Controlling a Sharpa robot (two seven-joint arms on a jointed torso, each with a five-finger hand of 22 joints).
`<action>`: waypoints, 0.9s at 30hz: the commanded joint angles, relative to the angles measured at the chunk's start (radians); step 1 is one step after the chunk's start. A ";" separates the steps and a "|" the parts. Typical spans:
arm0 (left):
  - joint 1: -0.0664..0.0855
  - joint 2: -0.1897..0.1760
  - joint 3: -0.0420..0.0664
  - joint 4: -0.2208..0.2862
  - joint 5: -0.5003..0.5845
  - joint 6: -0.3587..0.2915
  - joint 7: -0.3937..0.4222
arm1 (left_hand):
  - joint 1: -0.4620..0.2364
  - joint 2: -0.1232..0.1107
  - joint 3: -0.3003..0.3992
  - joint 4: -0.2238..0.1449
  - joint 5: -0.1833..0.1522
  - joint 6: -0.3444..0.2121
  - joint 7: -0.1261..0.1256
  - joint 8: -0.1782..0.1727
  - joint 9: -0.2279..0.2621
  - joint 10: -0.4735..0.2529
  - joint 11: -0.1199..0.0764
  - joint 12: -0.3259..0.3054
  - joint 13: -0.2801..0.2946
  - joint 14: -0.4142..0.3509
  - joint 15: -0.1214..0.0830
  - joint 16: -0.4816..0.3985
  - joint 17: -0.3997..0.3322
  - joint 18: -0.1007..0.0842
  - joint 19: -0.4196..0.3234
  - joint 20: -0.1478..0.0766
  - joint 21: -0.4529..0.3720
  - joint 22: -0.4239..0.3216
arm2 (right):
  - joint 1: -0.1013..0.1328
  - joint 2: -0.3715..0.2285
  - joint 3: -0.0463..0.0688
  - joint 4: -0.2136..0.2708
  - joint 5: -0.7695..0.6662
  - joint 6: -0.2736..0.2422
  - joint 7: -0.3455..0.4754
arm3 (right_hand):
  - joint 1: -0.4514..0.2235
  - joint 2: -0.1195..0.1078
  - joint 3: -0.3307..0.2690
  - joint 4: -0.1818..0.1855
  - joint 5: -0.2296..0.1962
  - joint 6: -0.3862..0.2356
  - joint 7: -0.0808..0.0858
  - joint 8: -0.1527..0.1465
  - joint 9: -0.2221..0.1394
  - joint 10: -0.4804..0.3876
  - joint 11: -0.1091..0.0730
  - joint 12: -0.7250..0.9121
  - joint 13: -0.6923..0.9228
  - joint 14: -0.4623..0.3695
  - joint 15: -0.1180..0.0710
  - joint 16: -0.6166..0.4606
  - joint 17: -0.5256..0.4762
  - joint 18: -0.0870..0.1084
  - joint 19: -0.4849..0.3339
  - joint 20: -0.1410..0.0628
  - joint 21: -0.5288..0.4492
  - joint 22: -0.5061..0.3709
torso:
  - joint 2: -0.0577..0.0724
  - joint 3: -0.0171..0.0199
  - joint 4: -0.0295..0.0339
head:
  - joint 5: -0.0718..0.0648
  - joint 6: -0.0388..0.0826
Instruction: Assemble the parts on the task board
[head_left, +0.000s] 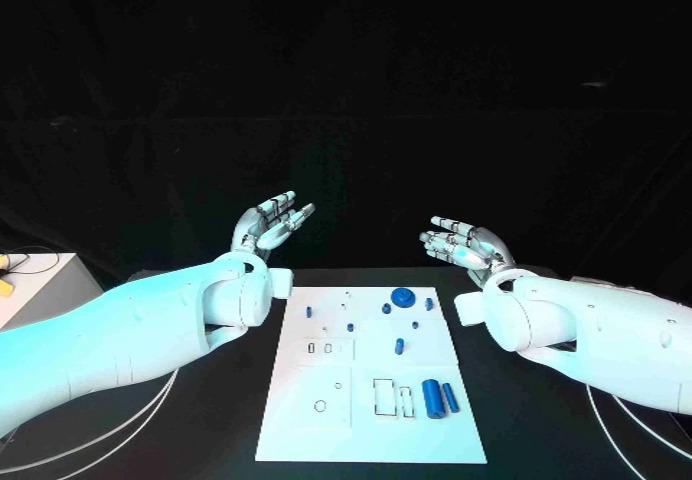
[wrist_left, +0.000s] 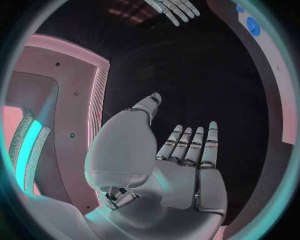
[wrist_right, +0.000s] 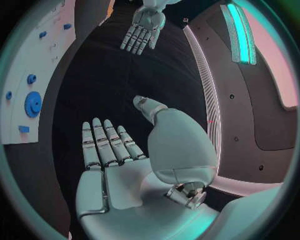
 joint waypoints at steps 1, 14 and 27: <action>0.006 0.006 -0.001 -0.010 0.018 0.101 0.040 | 0.047 -0.002 0.012 0.003 0.008 0.027 0.053 0.007 0.004 0.027 0.008 0.008 0.003 0.024 0.004 0.008 0.003 0.018 0.018 0.008 0.008 0.003 | 0.014 0.002 -0.010 -0.014 -0.061 0.154 -0.063 | 0.077 -0.003 0.033 -0.030 0.006 0.135 0.134 0.032 0.025 0.156 -0.006 0.016 0.010 0.201 -0.015 0.041 0.025 0.042 0.136 0.007 0.037 0.016 | 0.000 0.0001 -0.0002 | 0.000 0.000; 0.006 -0.093 -0.001 0.094 -0.006 0.195 0.013 | 0.071 0.011 0.034 0.006 0.005 0.305 0.105 0.073 0.045 0.473 0.054 0.066 0.026 0.488 -0.032 0.152 0.088 0.058 0.362 0.005 0.161 0.066 | 0.057 -0.002 -0.017 -0.079 -0.660 0.072 -0.089 | 0.132 -0.044 0.095 -0.071 -0.048 0.474 0.071 0.117 0.070 0.489 -0.081 0.027 0.014 0.477 -0.102 0.123 0.062 0.085 0.493 -0.042 0.155 0.047 | 0.027 -0.0032 0.0019 | -0.021 -0.034; 0.008 -0.197 0.002 0.230 -0.075 0.248 -0.018 | 0.068 -0.035 0.132 -0.012 0.005 0.436 0.072 0.127 0.062 0.636 0.002 0.097 0.029 0.611 -0.106 0.473 0.270 0.052 0.512 -0.084 0.422 0.208 | 0.104 -0.014 -0.016 -0.067 -1.121 0.162 -0.258 | 0.154 -0.065 0.023 -0.068 -0.067 0.579 0.016 0.129 0.073 0.673 -0.155 0.020 0.018 0.800 -0.212 0.296 0.221 0.082 0.719 -0.172 0.403 0.185 | 0.090 -0.0075 0.0184 | -0.049 -0.027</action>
